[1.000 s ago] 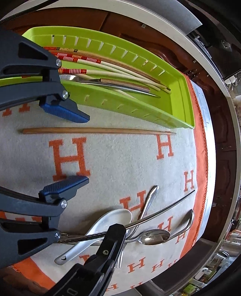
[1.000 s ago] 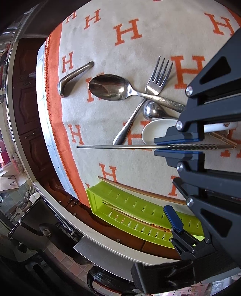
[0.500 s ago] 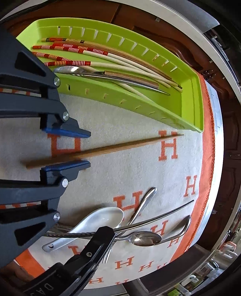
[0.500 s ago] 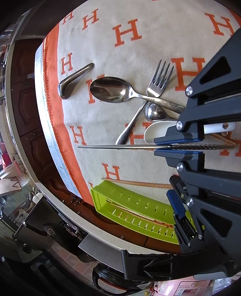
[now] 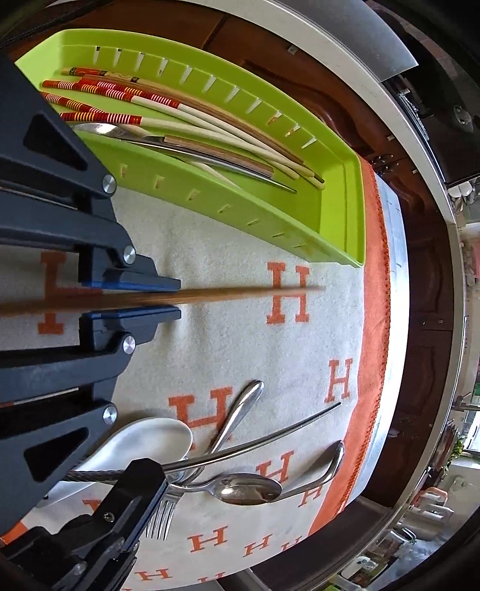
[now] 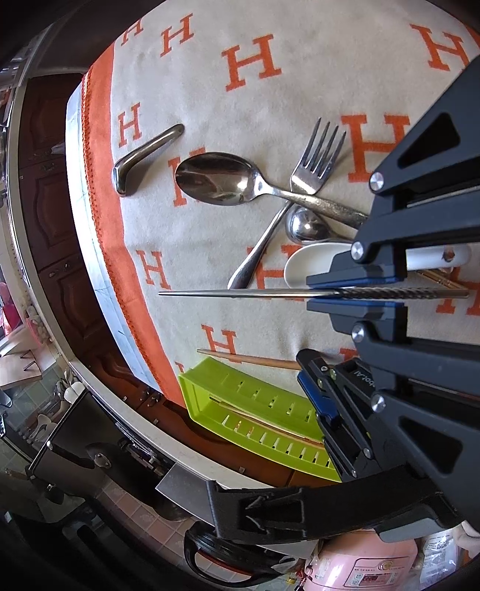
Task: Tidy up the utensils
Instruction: 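Grasp a plain wooden chopstick with the left tool while the right tool carries the steel chopstick, then lower both held chopsticks into the green tray and open both tools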
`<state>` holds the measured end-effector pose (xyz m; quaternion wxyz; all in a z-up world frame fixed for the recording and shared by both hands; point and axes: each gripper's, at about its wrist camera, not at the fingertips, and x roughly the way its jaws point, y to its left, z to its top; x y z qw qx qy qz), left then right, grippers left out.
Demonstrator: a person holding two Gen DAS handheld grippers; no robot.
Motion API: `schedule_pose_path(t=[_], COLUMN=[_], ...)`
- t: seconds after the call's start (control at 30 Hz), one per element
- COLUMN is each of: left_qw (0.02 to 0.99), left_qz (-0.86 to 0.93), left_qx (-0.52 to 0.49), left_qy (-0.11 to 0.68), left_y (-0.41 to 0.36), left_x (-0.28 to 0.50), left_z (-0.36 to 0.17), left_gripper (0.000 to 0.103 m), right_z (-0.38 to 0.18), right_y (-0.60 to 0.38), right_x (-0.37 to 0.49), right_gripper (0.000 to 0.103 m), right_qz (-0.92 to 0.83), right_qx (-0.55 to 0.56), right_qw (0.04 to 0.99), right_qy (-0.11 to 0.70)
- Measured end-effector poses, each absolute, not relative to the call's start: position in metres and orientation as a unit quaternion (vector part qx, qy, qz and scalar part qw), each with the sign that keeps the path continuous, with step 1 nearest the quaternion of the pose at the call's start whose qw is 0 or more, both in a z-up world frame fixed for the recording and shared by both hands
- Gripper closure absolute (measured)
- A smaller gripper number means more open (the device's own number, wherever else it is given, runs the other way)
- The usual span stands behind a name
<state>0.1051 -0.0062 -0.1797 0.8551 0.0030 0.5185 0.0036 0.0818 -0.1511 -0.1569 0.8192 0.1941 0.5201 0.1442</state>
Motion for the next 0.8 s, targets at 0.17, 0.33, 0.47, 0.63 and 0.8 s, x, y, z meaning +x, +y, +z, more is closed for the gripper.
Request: schedule_pose_path(t=[0.17, 0.33, 0.47, 0.63, 0.8], left_qw=[0.855, 0.856, 0.864, 0.878, 0.885], left_qz=[-0.001, -0.014, -0.023, -0.014, -0.02], left_qx=[-0.023, -0.037, -0.04, -0.014, 0.046], left_qy=[0.519, 0.515, 0.501, 0.477, 0.462], left_y=[0.003, 0.021, 0.04, 0.075, 0.101], left_x=[0.1, 0.084, 0.071, 0.061, 0.056], left_z=[-0.178, -0.154, -0.126, -0.097, -0.093], left_gripper=[0.099, 0.099, 0.099, 0.098, 0.098], right_z=[-0.154, -0.146, -0.138, -0.126, -0.111], right_y=[-0.151, -0.149, -0.143, -0.126, -0.099], right_x=[0.08, 0.077, 0.077, 0.082, 0.09], right_gripper=[0.097, 0.097, 0.098, 0.098, 0.098], right_qz=[0.146, 0.152, 0.165, 0.187, 0.209], right_qx=[0.192, 0.191, 0.193, 0.203, 0.209], right_qw=[0.822, 0.825, 0.822, 0.81, 0.797], right_qy=[0.515, 0.509, 0.509, 0.518, 0.526])
